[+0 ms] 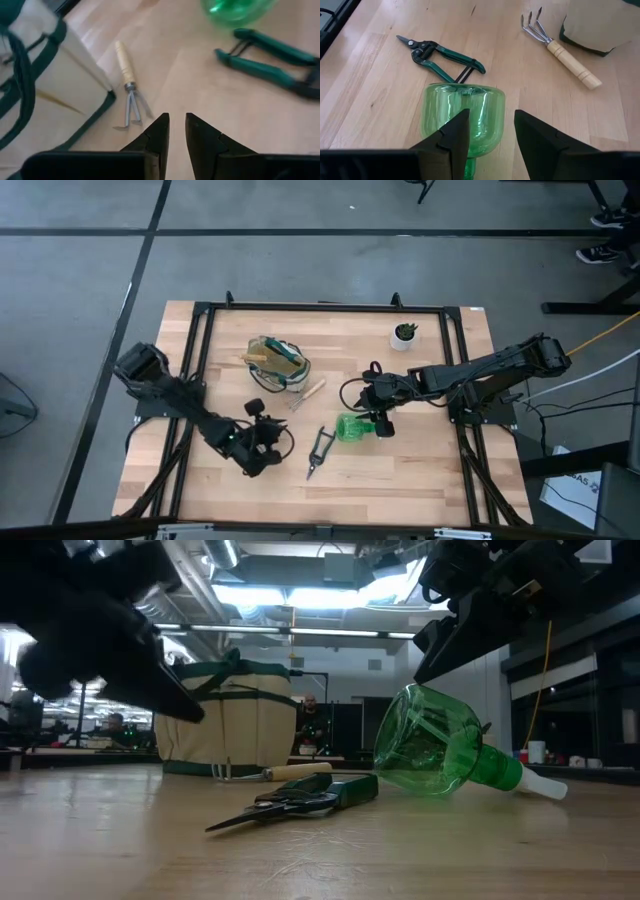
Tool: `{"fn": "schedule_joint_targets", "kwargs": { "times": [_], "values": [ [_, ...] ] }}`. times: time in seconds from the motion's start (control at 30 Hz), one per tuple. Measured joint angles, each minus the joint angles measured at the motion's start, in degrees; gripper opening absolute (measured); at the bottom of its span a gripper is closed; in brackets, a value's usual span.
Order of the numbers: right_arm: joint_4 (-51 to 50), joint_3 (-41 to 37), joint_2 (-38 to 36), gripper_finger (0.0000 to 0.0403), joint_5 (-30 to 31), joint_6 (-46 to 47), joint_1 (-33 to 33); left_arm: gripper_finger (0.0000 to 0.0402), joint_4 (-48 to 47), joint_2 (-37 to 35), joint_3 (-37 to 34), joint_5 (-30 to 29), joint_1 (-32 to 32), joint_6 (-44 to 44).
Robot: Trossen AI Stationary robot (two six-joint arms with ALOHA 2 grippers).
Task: Pick & Place Garden tools in Gardening bag
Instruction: Put the hand rake into the gardening bag
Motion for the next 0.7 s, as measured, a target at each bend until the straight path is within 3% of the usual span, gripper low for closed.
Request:
{"fn": "schedule_joint_targets", "kwargs": {
  "times": [0.33, 0.7],
  "values": [
    [0.0, 0.0, 0.0, 0.0158, 0.0, 0.0, 0.0, 0.0110, 1.1, 7.8, 0.0, -2.6, 3.3, -5.2],
    [0.0, 0.0, 0.0, 0.0158, 0.0, 0.0, 0.0, 0.0166, 10.0, 13.1, 0.0, -7.1, 3.3, 4.4]
  ]
}}
